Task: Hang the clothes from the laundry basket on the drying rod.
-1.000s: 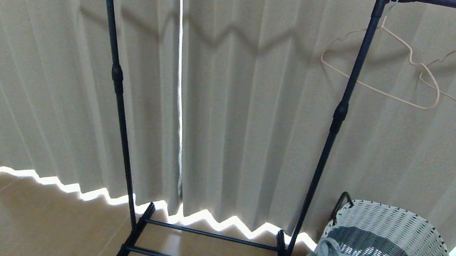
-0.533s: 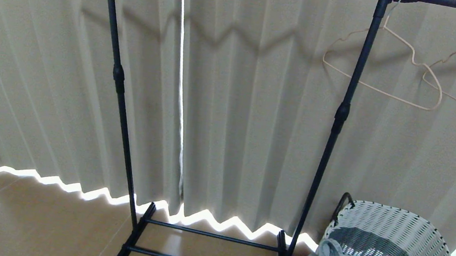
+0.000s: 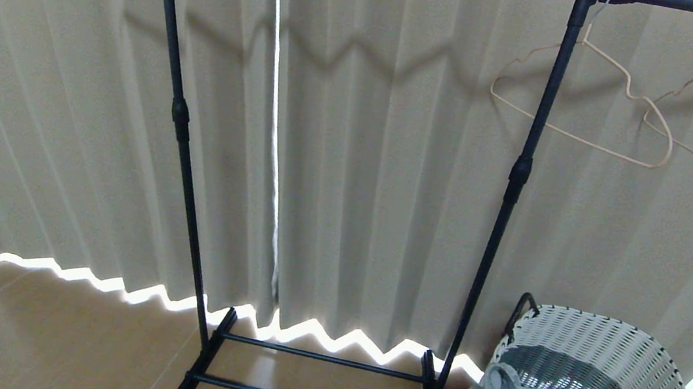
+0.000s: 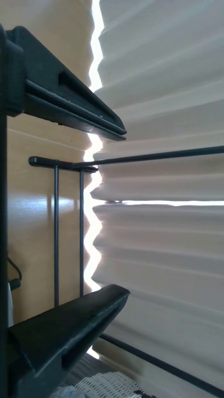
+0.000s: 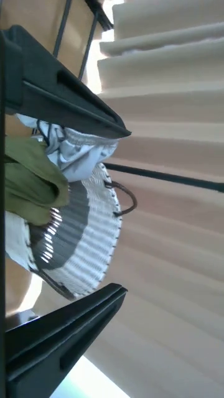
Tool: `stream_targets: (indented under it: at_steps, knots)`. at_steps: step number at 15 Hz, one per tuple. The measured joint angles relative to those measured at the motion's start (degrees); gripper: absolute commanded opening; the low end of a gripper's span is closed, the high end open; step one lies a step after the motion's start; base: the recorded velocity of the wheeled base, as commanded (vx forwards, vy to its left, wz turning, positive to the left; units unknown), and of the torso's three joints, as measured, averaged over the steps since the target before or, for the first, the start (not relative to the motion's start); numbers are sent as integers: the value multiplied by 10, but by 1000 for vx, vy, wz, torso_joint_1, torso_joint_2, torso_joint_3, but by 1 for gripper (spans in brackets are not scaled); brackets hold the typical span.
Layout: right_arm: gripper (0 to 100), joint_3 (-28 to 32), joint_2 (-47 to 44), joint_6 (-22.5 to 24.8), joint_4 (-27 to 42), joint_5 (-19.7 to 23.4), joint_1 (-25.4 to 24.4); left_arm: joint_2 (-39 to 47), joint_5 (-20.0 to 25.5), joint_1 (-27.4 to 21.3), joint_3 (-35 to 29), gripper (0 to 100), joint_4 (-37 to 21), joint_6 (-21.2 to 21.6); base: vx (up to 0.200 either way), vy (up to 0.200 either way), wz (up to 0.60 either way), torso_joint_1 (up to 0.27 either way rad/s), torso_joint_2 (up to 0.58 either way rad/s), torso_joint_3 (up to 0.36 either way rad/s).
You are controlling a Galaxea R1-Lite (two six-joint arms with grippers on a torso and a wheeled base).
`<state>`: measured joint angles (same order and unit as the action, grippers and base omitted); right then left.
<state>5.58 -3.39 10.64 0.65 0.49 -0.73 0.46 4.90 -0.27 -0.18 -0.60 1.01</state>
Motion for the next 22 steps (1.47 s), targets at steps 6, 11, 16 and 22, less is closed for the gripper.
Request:
stream_targets:
  at_steps: [6,11,16,22]
  knots:
    - [100,83,-285,68,3,-3,-5,0,-7,0,0,100,0,-1,0,0,0,0,0,0]
    - [100,92,-507,383,-39,-12,89,0,-7,0,0,100,0,-1,0,0,0,0,0,0]
    - [100,49,-684,445,-132,-11,137,0,-7,0,0,100,0,-1,0,0,0,0,0,0]
    - [100,25,-853,456,-280,-10,141,0,-7,0,0,100,0,-1,0,0,0,0,0,0]
